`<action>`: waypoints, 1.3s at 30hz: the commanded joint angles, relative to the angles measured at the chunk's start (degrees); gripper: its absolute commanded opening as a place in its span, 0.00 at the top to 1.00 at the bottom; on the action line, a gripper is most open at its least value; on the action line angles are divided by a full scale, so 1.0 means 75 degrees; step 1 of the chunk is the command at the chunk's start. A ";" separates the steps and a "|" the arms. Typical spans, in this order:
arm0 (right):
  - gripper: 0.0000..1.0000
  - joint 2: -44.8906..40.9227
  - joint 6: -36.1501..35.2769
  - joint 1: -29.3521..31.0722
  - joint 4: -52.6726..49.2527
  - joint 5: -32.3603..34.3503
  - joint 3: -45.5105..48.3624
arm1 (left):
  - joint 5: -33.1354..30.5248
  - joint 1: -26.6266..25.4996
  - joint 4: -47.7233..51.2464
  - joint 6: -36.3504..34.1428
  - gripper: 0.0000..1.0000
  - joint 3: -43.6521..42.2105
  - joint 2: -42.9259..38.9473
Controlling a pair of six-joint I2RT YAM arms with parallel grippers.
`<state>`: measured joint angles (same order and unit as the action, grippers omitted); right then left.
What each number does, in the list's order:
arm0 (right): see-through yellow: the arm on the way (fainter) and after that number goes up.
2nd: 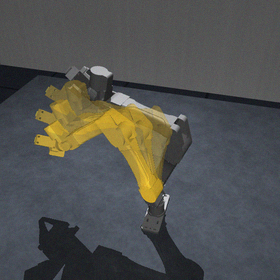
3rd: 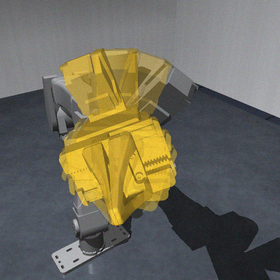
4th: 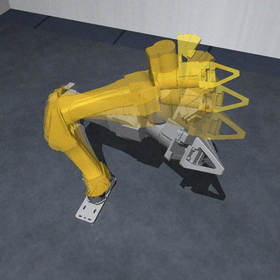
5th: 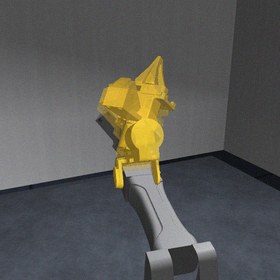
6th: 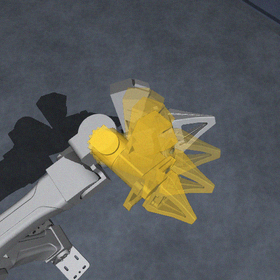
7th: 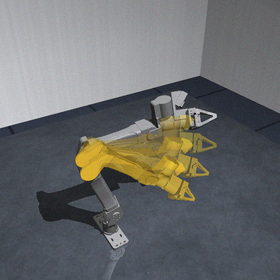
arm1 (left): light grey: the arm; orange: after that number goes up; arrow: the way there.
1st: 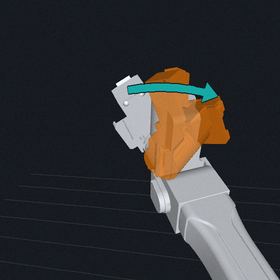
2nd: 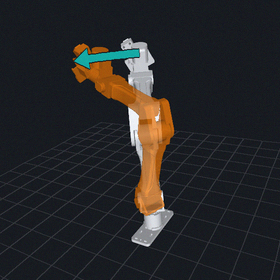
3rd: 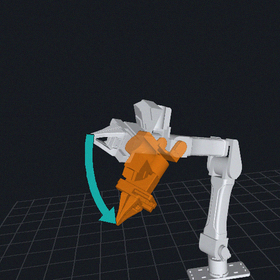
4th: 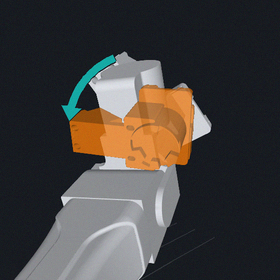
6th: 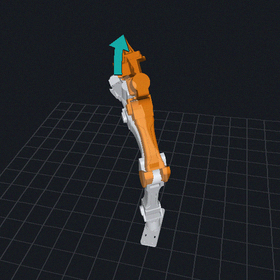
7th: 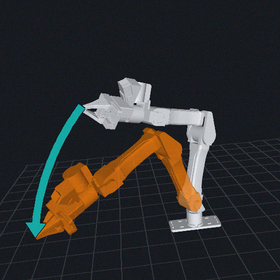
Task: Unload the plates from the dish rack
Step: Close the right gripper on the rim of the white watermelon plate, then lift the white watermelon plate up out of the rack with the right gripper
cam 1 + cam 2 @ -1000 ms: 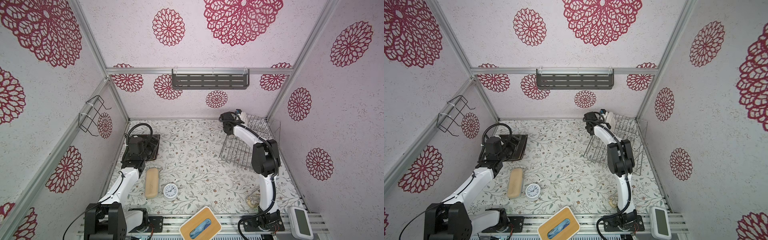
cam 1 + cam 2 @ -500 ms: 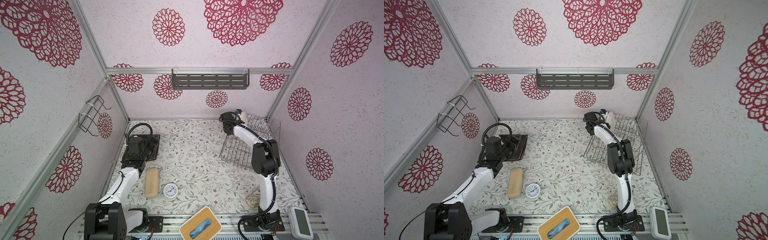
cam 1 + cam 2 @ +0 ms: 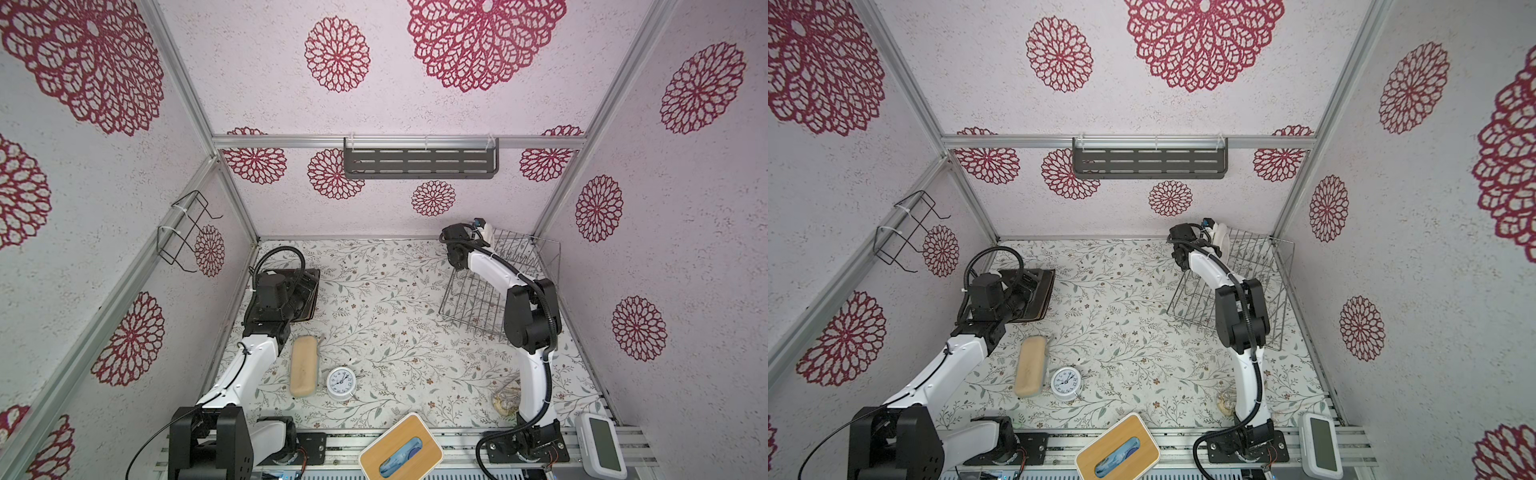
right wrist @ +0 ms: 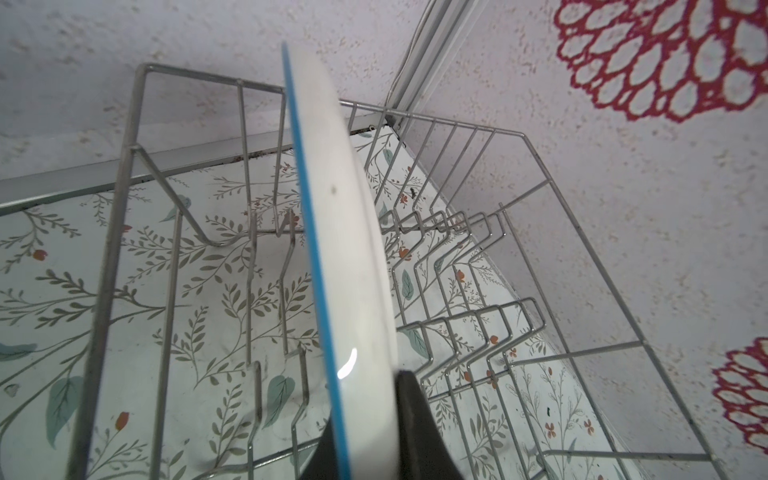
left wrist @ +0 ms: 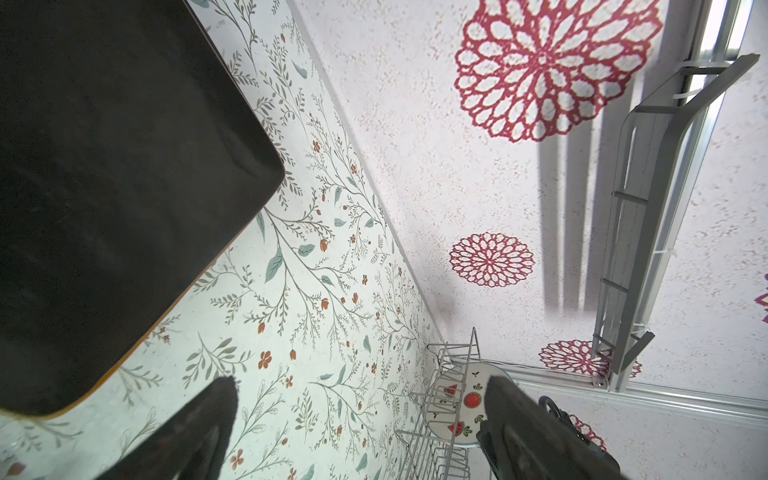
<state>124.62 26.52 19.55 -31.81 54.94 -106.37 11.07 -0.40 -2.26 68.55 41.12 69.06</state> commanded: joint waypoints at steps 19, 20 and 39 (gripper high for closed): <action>1.00 -0.0105 0.0025 0.0019 -0.0002 0.0909 -0.0232 | 0.0036 -0.0087 -0.0056 -0.0090 0.03 0.0130 -0.0124; 1.00 -0.0127 0.0014 0.0030 0.0023 0.0992 -0.0232 | 0.0025 -0.0092 -0.0050 -0.0082 0.03 0.0139 -0.0137; 1.00 -0.0851 -0.0796 0.0064 0.0933 0.1534 0.0044 | 0.0021 -0.0235 -0.0026 -0.0073 0.03 0.0160 -0.0104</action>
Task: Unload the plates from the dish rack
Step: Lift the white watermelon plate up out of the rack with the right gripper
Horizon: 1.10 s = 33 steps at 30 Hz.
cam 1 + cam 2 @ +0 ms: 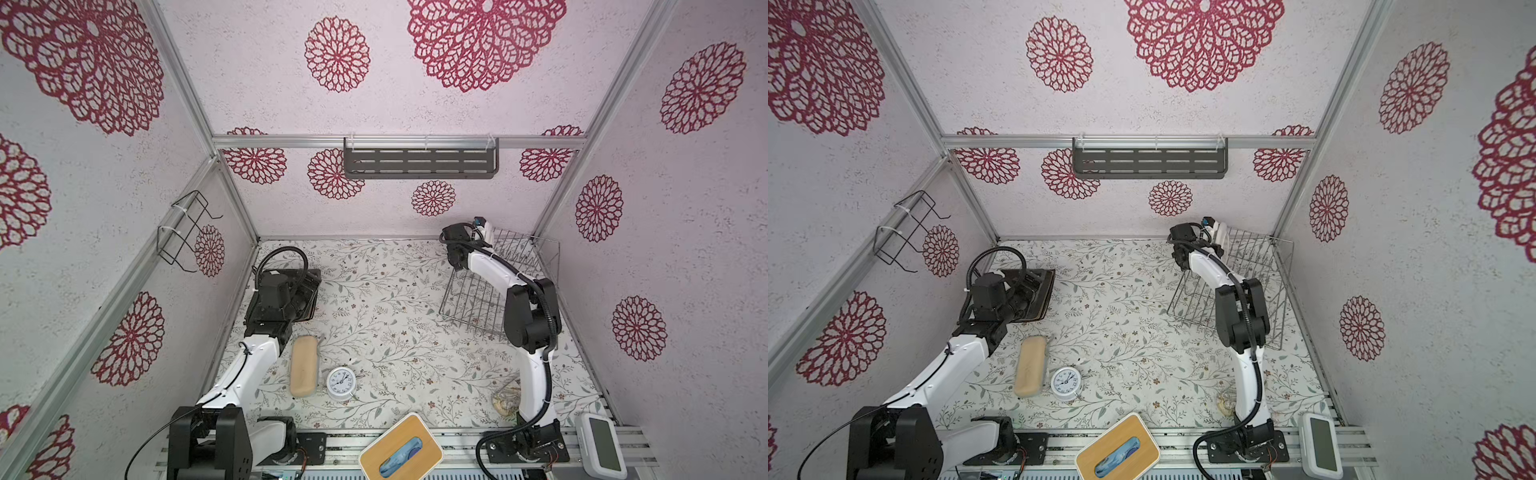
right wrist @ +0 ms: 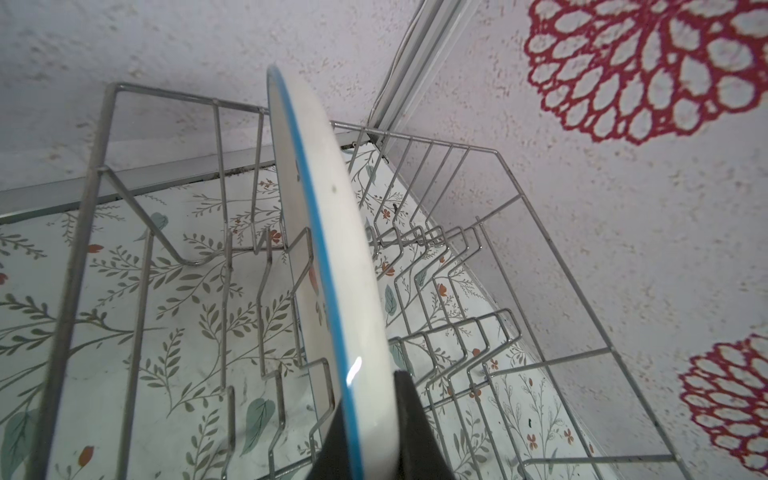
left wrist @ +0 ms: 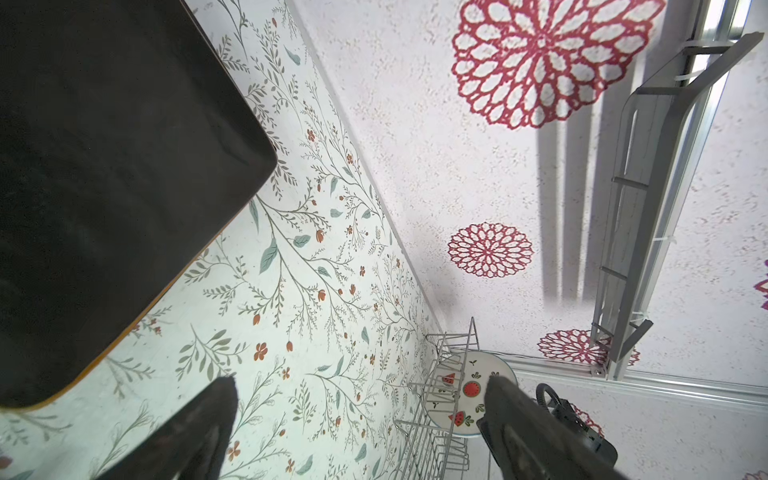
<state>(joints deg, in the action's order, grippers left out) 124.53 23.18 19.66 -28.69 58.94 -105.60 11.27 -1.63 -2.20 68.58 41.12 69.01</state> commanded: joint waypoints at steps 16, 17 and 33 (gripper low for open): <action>1.00 -0.1409 -0.0845 0.0141 0.1169 0.1381 0.0192 | -0.0059 -0.0134 -0.0023 -0.0064 0.03 0.0183 -0.0108; 1.00 -0.1448 -0.0884 0.0150 0.1207 0.1401 0.0214 | -0.0061 -0.0146 -0.0025 -0.0063 0.03 0.0177 -0.0108; 1.00 -0.2011 -0.1312 0.0326 0.1754 0.1499 0.0449 | -0.0108 -0.0205 0.0094 -0.0072 0.03 0.0271 -0.0202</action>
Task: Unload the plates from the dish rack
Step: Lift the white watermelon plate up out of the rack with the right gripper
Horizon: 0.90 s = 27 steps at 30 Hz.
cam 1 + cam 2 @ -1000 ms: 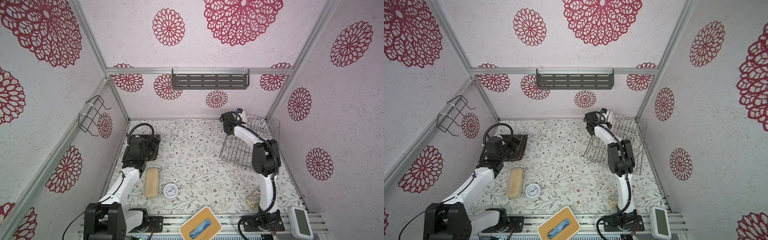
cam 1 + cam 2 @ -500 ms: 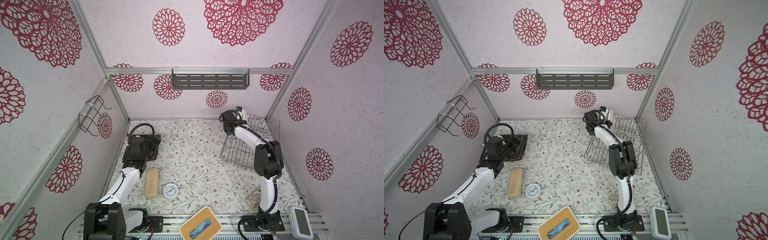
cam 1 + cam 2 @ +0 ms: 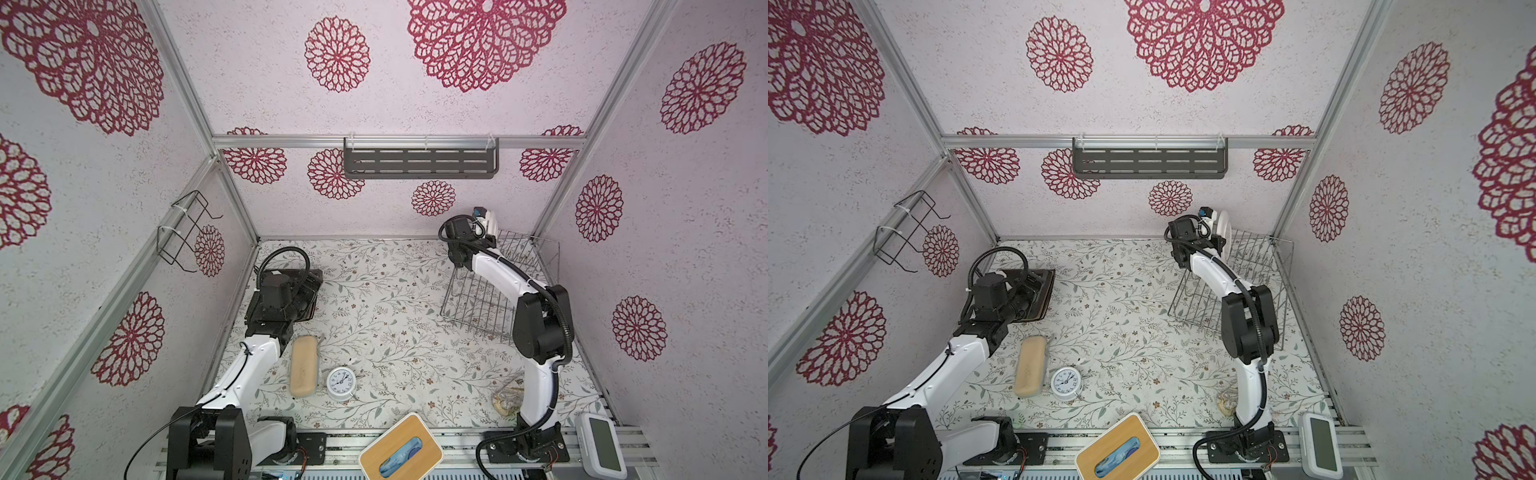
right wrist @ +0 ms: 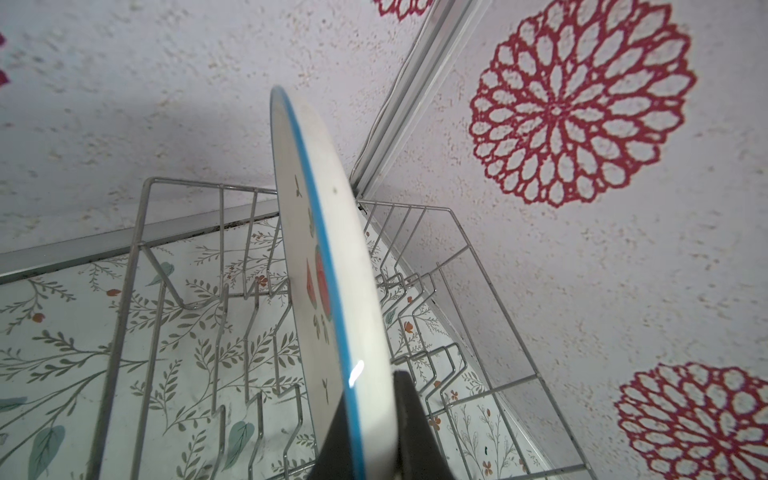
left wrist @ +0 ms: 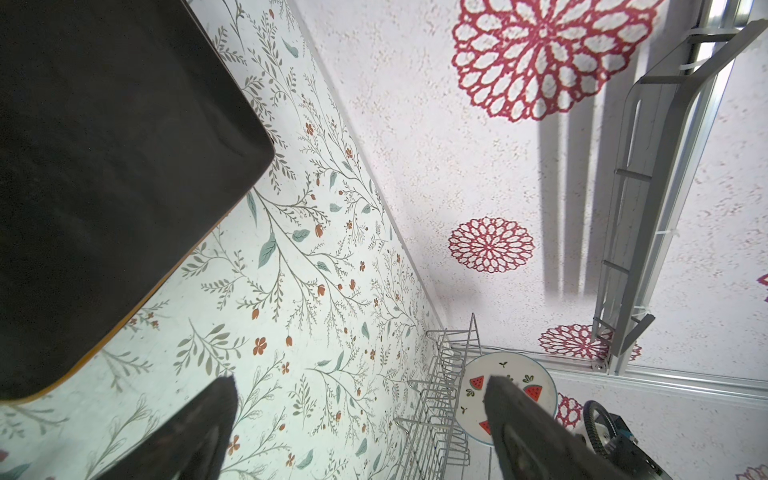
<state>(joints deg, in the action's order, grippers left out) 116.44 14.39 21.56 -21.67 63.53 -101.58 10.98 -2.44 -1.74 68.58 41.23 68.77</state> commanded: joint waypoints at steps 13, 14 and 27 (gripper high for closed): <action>1.00 -0.1826 -0.0485 0.0389 0.1516 0.0877 0.0552 | -0.0128 -0.0232 0.0097 -0.0062 0.03 0.0373 -0.0240; 1.00 -0.1921 -0.0436 0.0414 0.1521 0.0817 0.0625 | -0.0128 -0.0243 0.0109 -0.0061 0.03 0.0384 -0.0241; 1.00 -0.3054 0.0182 0.0629 0.1431 0.0224 0.1461 | -0.0223 -0.0460 0.0194 -0.0045 0.03 0.0596 -0.0218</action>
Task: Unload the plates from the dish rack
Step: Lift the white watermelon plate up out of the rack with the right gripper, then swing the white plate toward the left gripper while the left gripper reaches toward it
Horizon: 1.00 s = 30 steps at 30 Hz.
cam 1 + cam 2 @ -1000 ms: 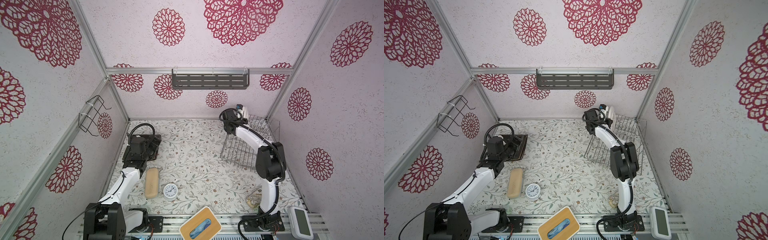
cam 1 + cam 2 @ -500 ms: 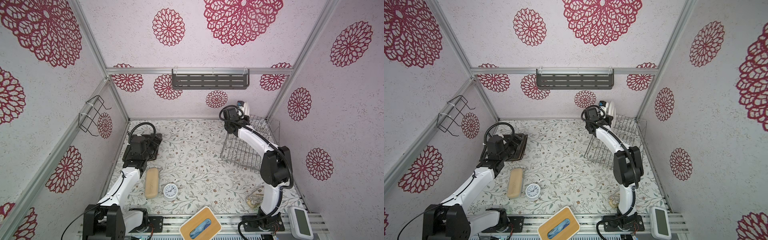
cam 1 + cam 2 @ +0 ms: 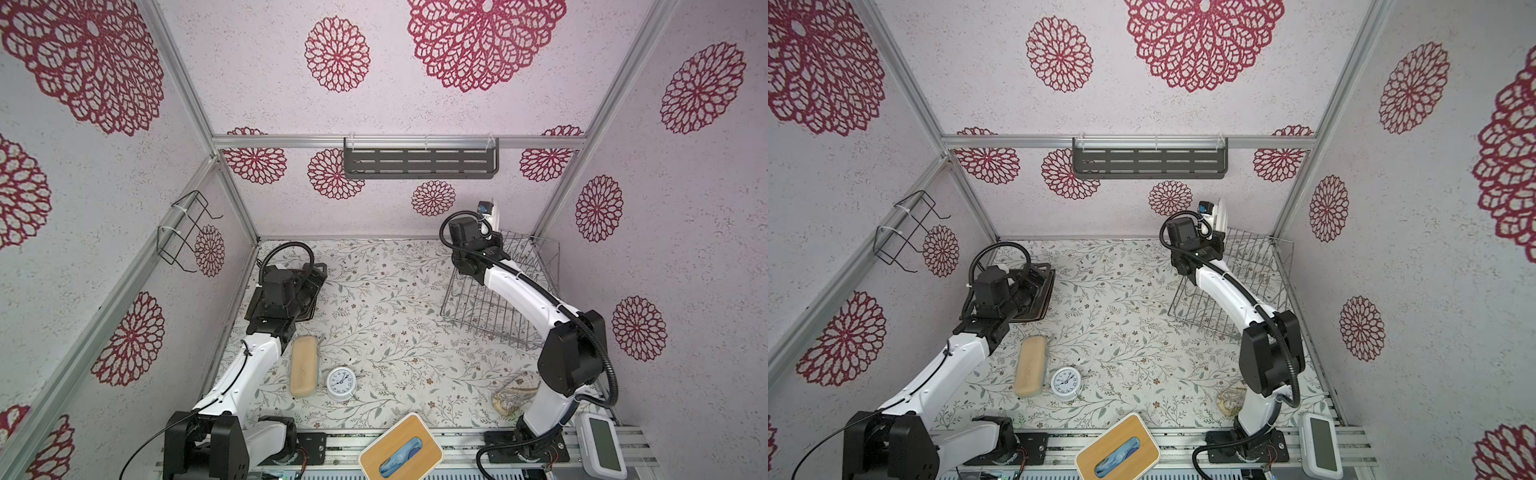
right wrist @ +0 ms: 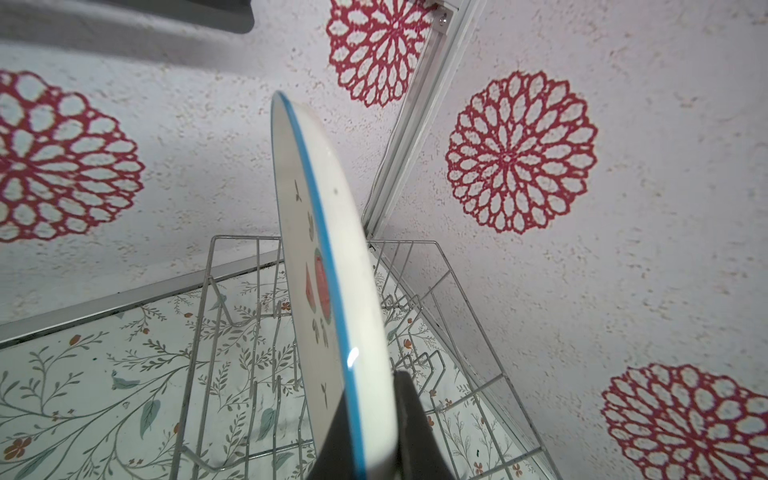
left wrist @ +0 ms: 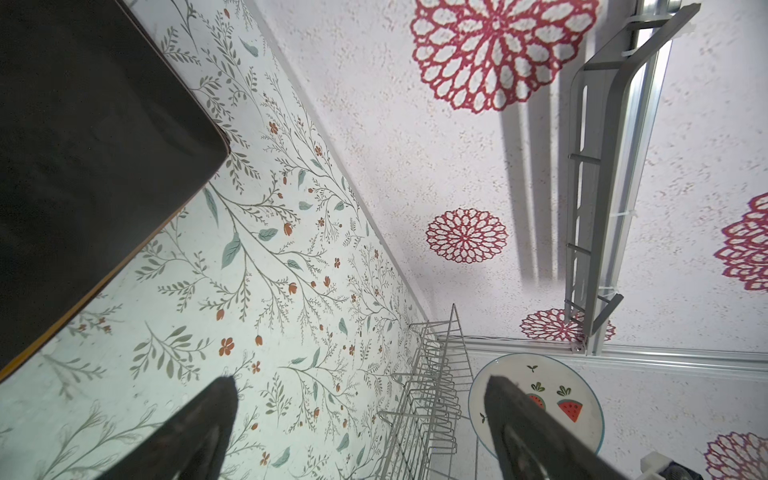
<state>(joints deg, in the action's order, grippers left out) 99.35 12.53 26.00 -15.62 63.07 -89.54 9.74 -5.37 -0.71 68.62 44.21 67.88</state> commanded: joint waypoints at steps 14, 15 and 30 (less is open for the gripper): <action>1.00 -0.2730 0.1274 0.0109 0.1525 -0.1618 0.1710 | -0.0080 -0.0303 -0.0069 0.0020 0.03 0.0285 0.0026; 1.00 -0.2866 0.1359 0.0108 0.1633 -0.1757 0.1835 | -0.0080 -0.0318 -0.0081 0.0026 0.03 0.0297 0.0032; 1.00 -0.3907 0.3201 0.0096 0.2024 -0.4178 0.2745 | 0.0061 -0.0480 -0.0379 0.0160 0.03 0.0370 0.0283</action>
<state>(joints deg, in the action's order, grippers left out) 73.45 30.57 26.46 -10.20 36.84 -67.75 9.78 -8.14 -1.54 69.65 45.17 69.25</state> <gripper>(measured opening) 0.129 0.974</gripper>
